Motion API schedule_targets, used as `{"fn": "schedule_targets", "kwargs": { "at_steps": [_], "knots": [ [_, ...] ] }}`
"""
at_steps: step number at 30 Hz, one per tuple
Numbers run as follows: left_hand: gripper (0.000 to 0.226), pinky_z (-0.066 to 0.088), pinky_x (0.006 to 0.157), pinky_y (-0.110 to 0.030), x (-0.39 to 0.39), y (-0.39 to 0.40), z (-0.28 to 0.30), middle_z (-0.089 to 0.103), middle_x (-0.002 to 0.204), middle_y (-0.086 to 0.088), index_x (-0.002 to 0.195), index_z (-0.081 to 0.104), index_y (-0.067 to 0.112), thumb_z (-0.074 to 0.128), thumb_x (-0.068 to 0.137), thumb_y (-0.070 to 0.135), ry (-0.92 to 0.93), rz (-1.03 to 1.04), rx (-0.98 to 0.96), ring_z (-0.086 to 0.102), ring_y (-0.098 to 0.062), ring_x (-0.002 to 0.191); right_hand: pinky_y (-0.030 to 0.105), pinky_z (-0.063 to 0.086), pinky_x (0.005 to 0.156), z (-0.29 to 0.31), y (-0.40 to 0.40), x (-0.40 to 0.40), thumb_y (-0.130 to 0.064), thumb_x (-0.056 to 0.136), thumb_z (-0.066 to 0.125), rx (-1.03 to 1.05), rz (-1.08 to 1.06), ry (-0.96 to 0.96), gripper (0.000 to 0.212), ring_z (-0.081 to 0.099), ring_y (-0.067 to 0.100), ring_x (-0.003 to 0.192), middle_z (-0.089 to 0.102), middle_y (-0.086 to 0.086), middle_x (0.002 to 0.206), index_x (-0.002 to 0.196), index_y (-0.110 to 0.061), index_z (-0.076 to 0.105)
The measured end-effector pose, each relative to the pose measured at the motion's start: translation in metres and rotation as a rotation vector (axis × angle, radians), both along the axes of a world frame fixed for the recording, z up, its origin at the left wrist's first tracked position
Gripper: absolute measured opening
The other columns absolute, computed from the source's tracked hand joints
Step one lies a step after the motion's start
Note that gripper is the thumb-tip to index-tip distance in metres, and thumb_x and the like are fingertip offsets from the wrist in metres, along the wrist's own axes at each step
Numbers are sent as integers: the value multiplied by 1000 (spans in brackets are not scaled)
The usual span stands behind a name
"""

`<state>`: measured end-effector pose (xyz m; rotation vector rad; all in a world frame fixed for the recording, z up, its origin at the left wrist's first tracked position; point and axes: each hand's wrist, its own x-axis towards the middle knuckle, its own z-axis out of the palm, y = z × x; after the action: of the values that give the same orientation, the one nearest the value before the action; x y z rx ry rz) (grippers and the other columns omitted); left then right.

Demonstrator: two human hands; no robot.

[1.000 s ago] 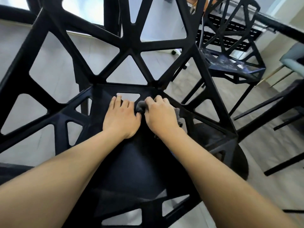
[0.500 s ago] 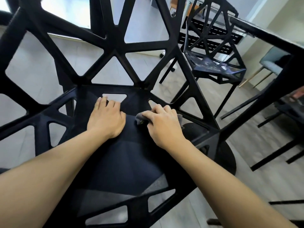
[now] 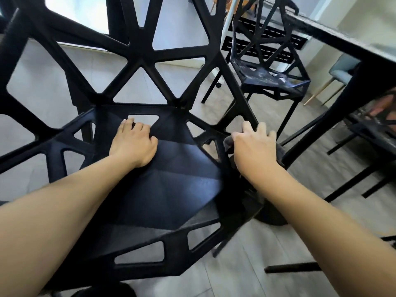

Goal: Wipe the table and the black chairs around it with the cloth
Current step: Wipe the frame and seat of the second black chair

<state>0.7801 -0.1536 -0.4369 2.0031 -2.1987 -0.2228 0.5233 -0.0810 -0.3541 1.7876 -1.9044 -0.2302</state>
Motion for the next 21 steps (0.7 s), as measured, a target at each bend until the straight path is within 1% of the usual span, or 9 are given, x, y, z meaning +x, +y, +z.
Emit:
{"fn": "schedule_targets", "kwargs": {
  "at_steps": [2,4,7,9,11,14,16,19,21],
  "knots": [
    [57,5,125,-41,-1,0,1,38,155,-13,146,41,5,27,102,37,-9,-3,-1,12,-31,151,46,39,90,1,5,-6,-22,88,60,0,9,4,26,45,36,112,50,6,122,113,-22,67],
    [57,5,125,-42,-1,1,0,40,153,-14,144,43,3,29,101,39,-13,-3,-1,14,-32,150,45,39,87,-2,-8,-3,-19,89,58,2,56,-37,25,45,36,112,50,7,125,112,-22,67],
    [56,6,125,-43,-1,0,-2,42,150,-15,140,46,2,31,101,40,-16,-7,-12,17,-32,148,45,37,87,-14,-41,20,-17,94,51,26,168,-131,24,45,36,115,50,8,123,112,-19,67],
    [55,7,124,-42,0,-1,-1,44,149,-15,139,48,2,32,101,40,-14,-4,-17,17,-32,148,45,37,90,-19,-61,43,-15,96,46,32,211,-132,27,46,36,117,51,10,124,115,-15,65],
    [56,6,125,-41,-1,-1,-2,43,150,-14,140,47,3,32,101,40,10,9,-25,16,-31,148,44,37,89,-27,-69,55,-14,96,44,25,198,-133,27,47,36,115,52,9,122,115,-13,64],
    [58,6,125,-41,-2,-1,-2,41,152,-14,143,45,3,31,101,41,25,32,-34,14,-31,149,43,38,82,-36,-38,50,-22,88,56,-2,203,-193,23,52,36,103,57,7,111,108,-16,67],
    [59,6,125,-41,-4,0,-2,39,154,-15,144,43,2,30,101,41,31,43,-33,12,-31,150,43,40,78,-44,5,46,-28,82,60,-35,266,-296,25,55,34,94,60,6,103,103,-19,69],
    [60,6,125,-42,-5,2,1,37,155,-17,143,44,0,31,102,41,47,50,-28,12,-33,150,44,42,81,-43,62,26,-31,86,55,20,385,-407,33,51,29,97,60,0,109,117,-27,66],
    [60,9,124,-43,-5,2,1,40,153,-19,141,46,-1,32,101,41,27,37,-20,17,-34,148,45,44,83,-38,73,-6,-30,89,56,-32,403,-365,37,50,29,100,60,0,115,125,-27,65]
  ]
}}
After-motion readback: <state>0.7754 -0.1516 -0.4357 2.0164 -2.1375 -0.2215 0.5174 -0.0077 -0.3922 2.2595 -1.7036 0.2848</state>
